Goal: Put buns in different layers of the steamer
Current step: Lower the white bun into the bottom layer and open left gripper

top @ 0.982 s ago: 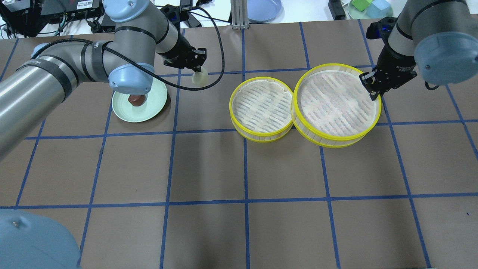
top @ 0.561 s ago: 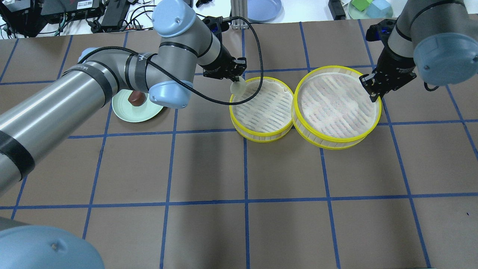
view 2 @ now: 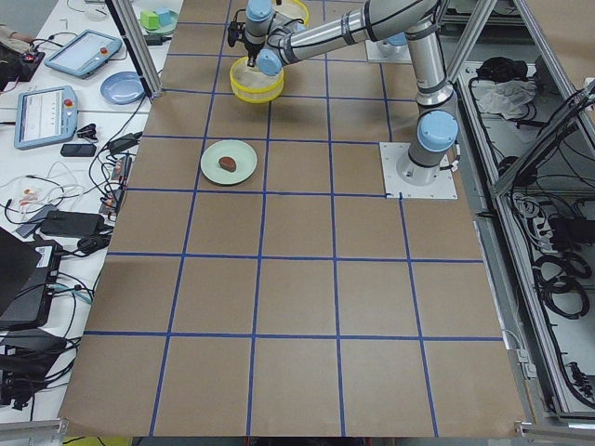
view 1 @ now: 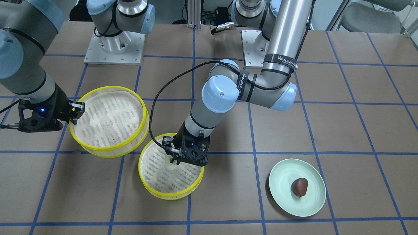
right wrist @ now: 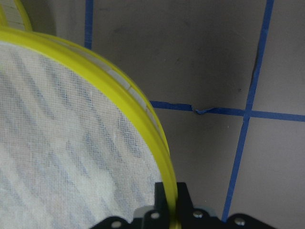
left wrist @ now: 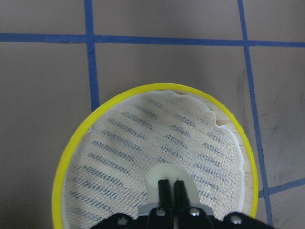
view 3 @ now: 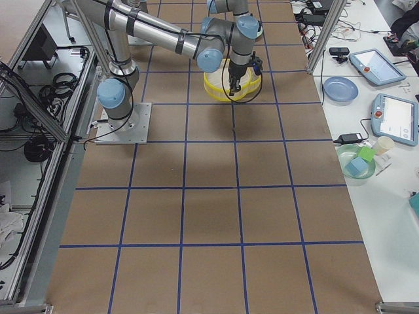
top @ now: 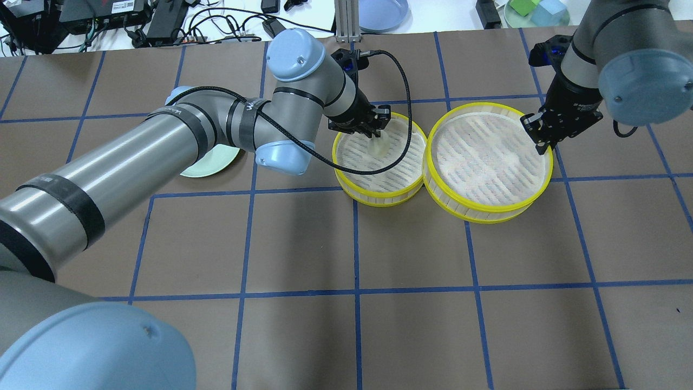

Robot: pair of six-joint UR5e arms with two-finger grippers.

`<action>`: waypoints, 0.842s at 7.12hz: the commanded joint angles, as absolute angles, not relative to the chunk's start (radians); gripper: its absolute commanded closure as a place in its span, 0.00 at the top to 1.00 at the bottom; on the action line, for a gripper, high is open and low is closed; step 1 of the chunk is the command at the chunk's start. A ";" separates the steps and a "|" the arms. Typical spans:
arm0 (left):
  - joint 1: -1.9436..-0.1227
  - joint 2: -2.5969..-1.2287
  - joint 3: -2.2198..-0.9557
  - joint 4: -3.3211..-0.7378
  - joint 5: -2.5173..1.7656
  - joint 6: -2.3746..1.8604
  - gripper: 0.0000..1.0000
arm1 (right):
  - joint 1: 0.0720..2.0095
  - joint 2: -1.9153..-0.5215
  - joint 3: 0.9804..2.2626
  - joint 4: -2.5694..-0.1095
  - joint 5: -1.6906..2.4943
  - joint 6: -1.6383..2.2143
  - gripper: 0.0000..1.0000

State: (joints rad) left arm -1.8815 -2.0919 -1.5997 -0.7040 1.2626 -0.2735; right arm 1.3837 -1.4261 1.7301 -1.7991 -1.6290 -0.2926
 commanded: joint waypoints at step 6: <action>-1.740 -2.004 -1.578 -0.885 1.468 -0.055 1.00 | 1.472 -1.338 1.706 -1.812 -1.570 -0.168 0.00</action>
State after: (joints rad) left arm -1.8139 -2.0336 -1.5800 -0.8230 1.4304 -0.1774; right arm 1.4158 -1.4026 1.7376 -1.8014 -1.6096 -0.2396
